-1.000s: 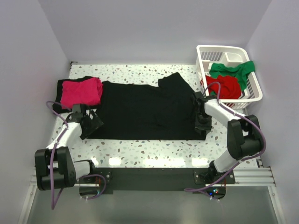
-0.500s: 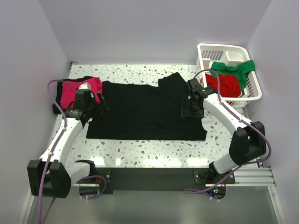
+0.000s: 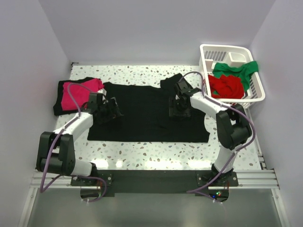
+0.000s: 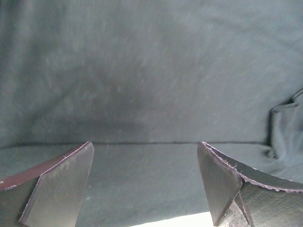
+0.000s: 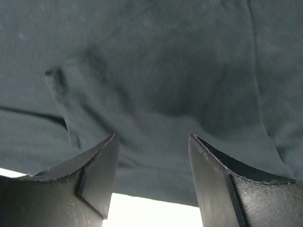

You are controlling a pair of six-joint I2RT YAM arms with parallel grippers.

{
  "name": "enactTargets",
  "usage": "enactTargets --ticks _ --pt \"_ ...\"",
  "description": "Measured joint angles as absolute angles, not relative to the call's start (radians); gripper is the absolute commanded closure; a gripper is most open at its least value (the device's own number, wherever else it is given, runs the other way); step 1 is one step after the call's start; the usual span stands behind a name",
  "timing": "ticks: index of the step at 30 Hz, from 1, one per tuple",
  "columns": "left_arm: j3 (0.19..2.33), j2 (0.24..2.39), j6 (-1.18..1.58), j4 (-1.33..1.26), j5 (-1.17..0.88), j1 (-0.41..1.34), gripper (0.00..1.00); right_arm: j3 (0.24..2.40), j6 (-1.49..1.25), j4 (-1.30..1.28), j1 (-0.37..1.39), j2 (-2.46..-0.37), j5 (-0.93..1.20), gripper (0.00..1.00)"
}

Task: Fold and stack the t-shirts
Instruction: Fold the tshirt

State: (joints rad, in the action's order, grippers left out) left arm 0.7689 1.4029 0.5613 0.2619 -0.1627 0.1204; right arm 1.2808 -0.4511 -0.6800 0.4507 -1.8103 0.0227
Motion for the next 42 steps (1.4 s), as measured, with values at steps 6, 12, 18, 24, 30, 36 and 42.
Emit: enactTargets --ticks 6,12,18,24,30,36,42 --pt "0.677 1.41 0.584 0.255 -0.155 0.12 0.0 1.202 -0.454 -0.612 0.451 -1.844 0.027 0.36" --pt "0.645 1.385 0.674 0.239 -0.12 0.121 0.0 1.135 -0.482 -0.579 0.451 -1.799 0.03 0.36" --pt "0.537 1.235 0.779 0.267 -0.115 0.121 0.0 1.048 -0.525 -0.593 0.451 -1.73 0.045 0.36" --pt "0.447 1.029 0.876 0.421 -0.104 0.125 0.0 0.92 -0.565 -0.62 0.456 -1.618 0.062 0.36" --pt "0.439 0.867 0.921 0.584 -0.086 0.125 0.0 0.805 -0.601 -0.679 0.468 -1.502 0.072 0.34" --pt "0.515 0.813 0.919 0.675 -0.055 0.125 0.0 0.783 -0.594 -0.773 0.471 -1.462 0.072 0.31" --pt "0.599 0.914 0.87 0.587 -0.06 0.125 0.03 0.932 -0.555 -0.85 0.471 -1.457 0.06 0.3"
